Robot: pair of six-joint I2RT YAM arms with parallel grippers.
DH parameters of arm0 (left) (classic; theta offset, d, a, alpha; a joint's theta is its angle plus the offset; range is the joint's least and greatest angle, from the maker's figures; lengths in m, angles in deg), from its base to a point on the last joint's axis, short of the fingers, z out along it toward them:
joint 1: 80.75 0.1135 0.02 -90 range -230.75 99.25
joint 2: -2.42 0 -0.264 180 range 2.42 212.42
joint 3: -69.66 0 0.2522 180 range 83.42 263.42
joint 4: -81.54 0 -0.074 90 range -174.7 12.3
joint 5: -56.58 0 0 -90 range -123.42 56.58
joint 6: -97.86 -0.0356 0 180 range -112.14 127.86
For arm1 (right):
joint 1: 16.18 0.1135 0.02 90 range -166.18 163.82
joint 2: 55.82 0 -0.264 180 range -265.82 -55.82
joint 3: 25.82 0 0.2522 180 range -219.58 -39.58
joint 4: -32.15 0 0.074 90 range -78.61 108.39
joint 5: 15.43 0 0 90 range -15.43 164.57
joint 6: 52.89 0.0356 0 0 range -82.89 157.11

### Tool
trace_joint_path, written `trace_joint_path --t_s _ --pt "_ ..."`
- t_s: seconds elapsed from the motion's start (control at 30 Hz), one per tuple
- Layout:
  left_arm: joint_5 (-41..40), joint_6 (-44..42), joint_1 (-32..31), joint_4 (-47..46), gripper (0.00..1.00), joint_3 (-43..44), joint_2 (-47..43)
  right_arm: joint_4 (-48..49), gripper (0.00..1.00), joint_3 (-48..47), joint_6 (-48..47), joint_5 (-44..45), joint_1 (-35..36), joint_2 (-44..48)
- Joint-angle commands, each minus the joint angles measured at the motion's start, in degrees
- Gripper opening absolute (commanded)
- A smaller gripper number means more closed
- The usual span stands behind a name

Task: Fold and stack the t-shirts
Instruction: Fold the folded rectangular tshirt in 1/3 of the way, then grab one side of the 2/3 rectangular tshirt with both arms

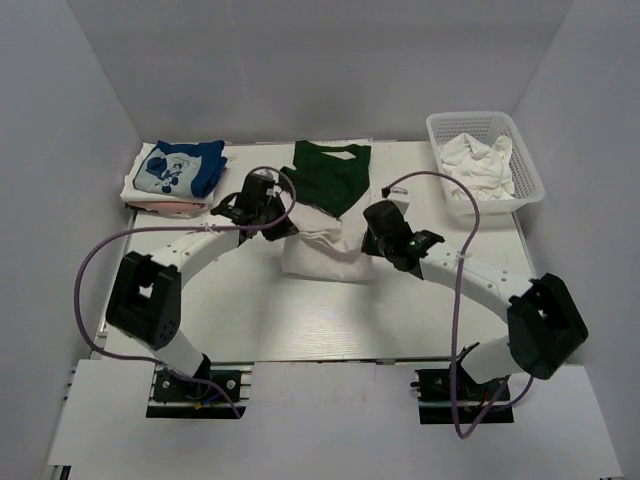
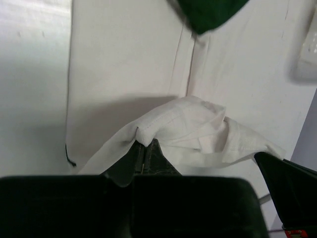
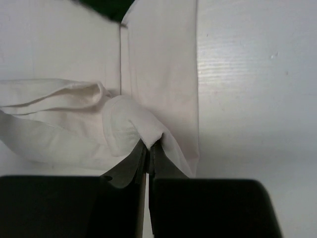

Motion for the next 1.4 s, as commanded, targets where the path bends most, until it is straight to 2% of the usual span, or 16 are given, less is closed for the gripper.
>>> trace_joint_path --t_s 0.0,0.33,0.37,0.4,0.43,0.47,0.53,0.57,0.63,0.67,0.83,0.93,1.0,1.03,1.3,1.37 --pt "-1.82 -3.02 1.89 -2.66 0.0 5.58 3.24 6.51 0.0 -5.96 -3.71 -0.47 -4.04 -4.0" --pt "0.99 -5.39 6.29 -3.55 0.0 17.61 18.35 5.99 0.0 -19.85 -5.56 -9.87 -12.48 -22.81" --pt "0.99 -5.39 6.81 -2.85 0.01 18.85 19.68 5.9 0.06 -21.61 -5.99 -12.06 -12.83 -23.78" --pt "0.99 -5.39 7.34 -2.84 0.13 21.73 20.91 6.24 0.28 -22.32 -6.17 -12.51 -13.62 -27.18" --pt "0.47 -6.18 7.34 -2.84 0.47 23.33 22.14 6.25 0.41 -24.76 -7.3 -13.13 -14.41 -28.26" --pt "0.46 -6.79 8.04 -2.84 0.66 25.17 24.59 6.07 0.53 -25.92 -7.66 -15.22 -15.2 -30.27" --pt "2.65 -9.08 8.93 0.04 0.85 31.93 26.8 4.15 0.69 -31.98 -9.32 -17.34 -15.91 -32.57" --pt "3.36 -10.13 9.62 1.36 1.0 33.87 27.59 2.74 0.77 -32.95 -9.69 -19.53 -16.26 -32.75" --pt "4.24 -13.37 9.63 3.65 1.0 36.61 27.61 3.17 0.9 -31.74 -11.61 -21.65 -16.0 -30.14" --pt "4.24 -13.91 9.63 5.49 1.0 36.61 26.56 3.61 0.9 -30.51 -11.97 -21.66 -15.57 -29.07" --pt "3.63 -14.45 9.63 -2.04 1.0 14.85 10.25 9.5 0.9 -14.52 -11.8 -25.44 -14.77 -18.64" --pt "3.79 -14.45 8.05 -1.97 1.0 3.96 4.42 9.59 0.9 -5.31 -10.31 -25.17 -14.86 -13.96" --pt "8.35 -14.45 7.43 -3.8 1.0 -0.19 3.7 10.2 0.9 -2.3 -9.69 -26.48 -15.21 -11.41" --pt "10.81 -14.45 6.82 -5.46 1.0 -3.43 3.0 10.64 0.9 2.41 -8.56 -26.75 -15.12 -10.27" --pt "10.39 -12.6 4.53 -5.48 1.0 -8.2 5.89 14.86 0.9 9.49 -3.89 -32.82 -15.21 -9.02" --pt "9.61 -12.08 3.39 -5.48 0.96 -9.0 6.51 15.12 0.88 9.84 -3.54 -34.31 -15.21 -10.07"
